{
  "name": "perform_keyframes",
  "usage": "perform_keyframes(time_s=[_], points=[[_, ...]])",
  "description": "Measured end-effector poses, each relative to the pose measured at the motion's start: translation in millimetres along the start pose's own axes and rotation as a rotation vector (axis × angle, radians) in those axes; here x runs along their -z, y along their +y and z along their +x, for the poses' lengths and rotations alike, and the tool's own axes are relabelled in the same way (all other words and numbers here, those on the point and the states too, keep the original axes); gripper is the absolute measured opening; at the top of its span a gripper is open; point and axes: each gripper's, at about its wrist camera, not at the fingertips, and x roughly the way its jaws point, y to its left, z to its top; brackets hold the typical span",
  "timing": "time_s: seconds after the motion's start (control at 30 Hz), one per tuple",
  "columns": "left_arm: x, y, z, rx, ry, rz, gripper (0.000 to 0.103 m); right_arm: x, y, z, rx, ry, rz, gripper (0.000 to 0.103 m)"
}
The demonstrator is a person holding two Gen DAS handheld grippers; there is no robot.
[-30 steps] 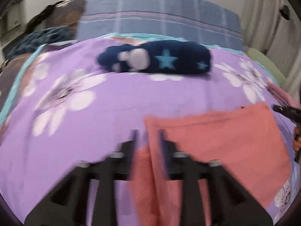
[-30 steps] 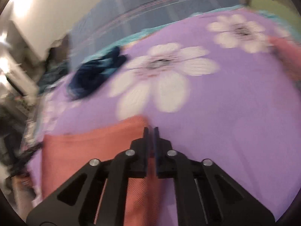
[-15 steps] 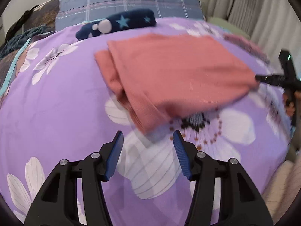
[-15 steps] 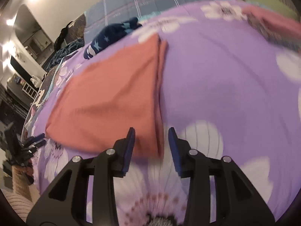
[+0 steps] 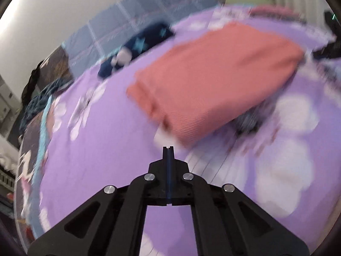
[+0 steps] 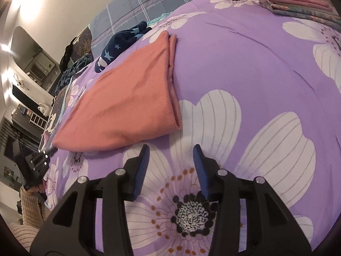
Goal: Fold small clothes
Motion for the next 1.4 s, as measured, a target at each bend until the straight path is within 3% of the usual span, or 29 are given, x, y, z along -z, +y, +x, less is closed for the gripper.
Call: perform_keyframes(time_s=[0.1,0.2,0.27,0.33,0.4,0.47,0.5,0.57,0.63,0.73,0.83,0.97,1.03,1.1,1.2,1.4], points=[[17.2,1.9,10.2,-0.032,0.07,-0.022,0.0,-2.9,-2.1,3.6,0.001,0.005,0.009,0.044],[11.0,11.3,-7.0,0.008,0.003,-0.144,0.001,-10.5,0.1,3.1,0.011,0.0,-0.014,0.043],[-11.2,9.9,-24.2,0.056,-0.091,-0.201,0.013,-15.0,-1.0,3.6,0.016,-0.009,-0.012,0.044],[-40.4,-4.8,-36.4,0.126,-0.189,-0.201,0.035,-19.6,-3.4,5.3,0.02,-0.019,-0.003,0.044],[-66.9,-25.8,-39.9,0.215,-0.244,-0.173,0.037,-25.3,-6.4,7.2,0.029,-0.029,-0.002,0.043],[-103.7,-68.3,-30.1,0.347,-0.236,-0.12,0.037,-33.6,-10.5,7.0,0.032,-0.044,-0.002,0.037],[-114.0,-87.4,-25.1,0.369,-0.221,-0.089,0.037,-36.8,-13.0,5.8,0.03,-0.05,0.0,0.036],[-139.1,-148.3,-9.6,0.381,-0.183,0.055,0.037,-45.5,-19.3,1.1,0.025,-0.071,0.008,0.032],[-155.2,-193.5,-0.7,0.4,-0.173,0.134,0.037,-57.6,-25.5,-5.4,0.026,-0.095,-0.004,0.031],[-174.3,-235.7,14.8,0.433,-0.165,0.172,0.037,-76.0,-35.9,-6.6,0.019,-0.084,-0.023,0.031],[-186.9,-260.3,32.0,0.384,-0.144,0.186,0.037,-94.1,-41.8,-0.9,-0.004,-0.061,-0.025,0.031],[-193.9,-255.1,40.1,0.398,-0.121,0.13,0.033,-124.5,-33.5,25.4,-0.041,0.003,-0.084,0.031],[-194.6,-248.4,38.8,0.409,-0.124,0.079,0.019,-138.8,-24.9,42.2,-0.071,0.037,-0.112,0.032],[-194.9,-239.0,41.5,0.436,-0.126,0.023,0.01,-152.5,-17.8,61.1,-0.147,0.07,-0.128,0.042],[-197.6,-227.8,41.0,0.498,-0.134,-0.063,0.007,-173.4,-13.5,91.5,-0.195,0.104,-0.101,0.045],[-195.3,-210.9,36.2,0.641,-0.145,-0.144,0.003,-198.6,-6.8,128.6,-0.18,0.127,-0.093,0.05]])
